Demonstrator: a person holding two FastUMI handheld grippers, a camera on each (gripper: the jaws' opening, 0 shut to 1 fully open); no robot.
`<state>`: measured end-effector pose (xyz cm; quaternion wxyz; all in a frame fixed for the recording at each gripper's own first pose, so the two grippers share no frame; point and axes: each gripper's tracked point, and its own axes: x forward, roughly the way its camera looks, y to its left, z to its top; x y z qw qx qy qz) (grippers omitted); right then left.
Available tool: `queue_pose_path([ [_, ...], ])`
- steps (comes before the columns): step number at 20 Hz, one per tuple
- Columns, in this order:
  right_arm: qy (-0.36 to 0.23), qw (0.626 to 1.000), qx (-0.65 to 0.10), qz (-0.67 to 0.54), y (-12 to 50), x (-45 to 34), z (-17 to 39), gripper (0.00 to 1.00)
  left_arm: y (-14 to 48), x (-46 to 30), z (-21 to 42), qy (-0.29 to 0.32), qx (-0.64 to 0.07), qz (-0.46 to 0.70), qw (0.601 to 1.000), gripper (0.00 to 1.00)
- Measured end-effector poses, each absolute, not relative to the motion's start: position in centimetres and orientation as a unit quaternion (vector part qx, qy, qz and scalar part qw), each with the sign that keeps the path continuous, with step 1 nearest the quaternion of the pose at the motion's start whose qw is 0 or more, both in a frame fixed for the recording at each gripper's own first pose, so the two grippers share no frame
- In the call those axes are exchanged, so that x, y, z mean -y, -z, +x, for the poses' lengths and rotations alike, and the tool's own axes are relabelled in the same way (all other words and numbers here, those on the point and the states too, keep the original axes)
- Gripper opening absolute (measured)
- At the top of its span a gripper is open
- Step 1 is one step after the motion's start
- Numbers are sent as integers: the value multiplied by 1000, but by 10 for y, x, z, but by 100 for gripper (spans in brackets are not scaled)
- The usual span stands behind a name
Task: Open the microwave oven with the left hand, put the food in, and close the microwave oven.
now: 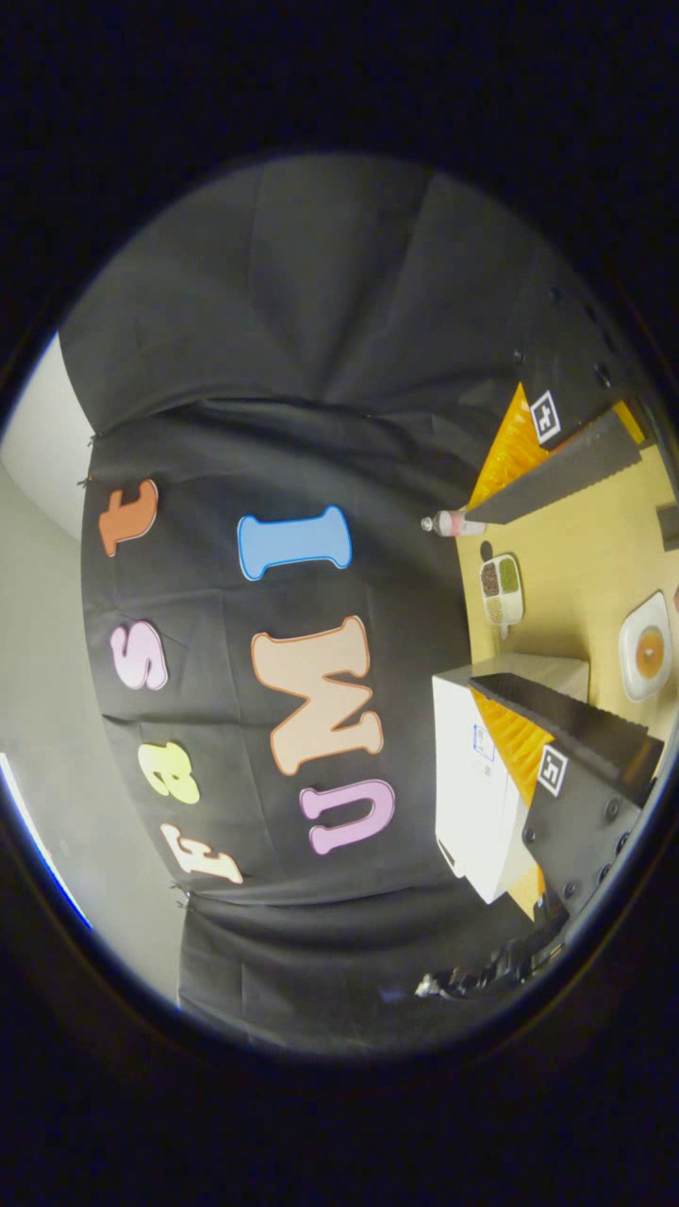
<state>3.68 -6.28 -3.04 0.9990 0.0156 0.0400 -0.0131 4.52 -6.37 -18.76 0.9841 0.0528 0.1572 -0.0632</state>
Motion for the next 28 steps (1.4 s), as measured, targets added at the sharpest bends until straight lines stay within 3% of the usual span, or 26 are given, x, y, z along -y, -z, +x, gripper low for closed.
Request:
queue_pose_path([
  [6,-20,998,-59,19,43,65,40,92,251,72,73,48,-203,48,977,99],
  [14,-32,995,-93,20,70,65,37,92,303,69,107,37,-245,25,969,84],
  [15,-31,995,-97,21,74,66,35,99,308,68,109,37,-249,28,967,83],
  [17,-34,994,-104,29,78,63,34,99,310,70,115,46,-249,32,967,81],
  [20,-39,991,-118,42,88,59,36,99,313,68,124,42,-250,41,967,65],
  [21,-41,991,-119,46,88,58,38,99,314,66,126,38,-249,47,967,66],
  [23,-44,991,-120,51,90,55,40,99,312,65,131,31,-246,54,967,57],
  [24,-47,990,-123,52,91,53,41,99,312,66,132,30,-246,53,967,47],
  [25,-49,990,-125,50,94,52,41,99,311,66,133,27,-245,53,968,53],
  [26,-50,990,-127,48,95,52,42,99,312,64,134,22,-247,54,967,45],
  [28,-52,989,-129,46,97,52,44,99,312,60,134,12,-248,56,967,39],
])
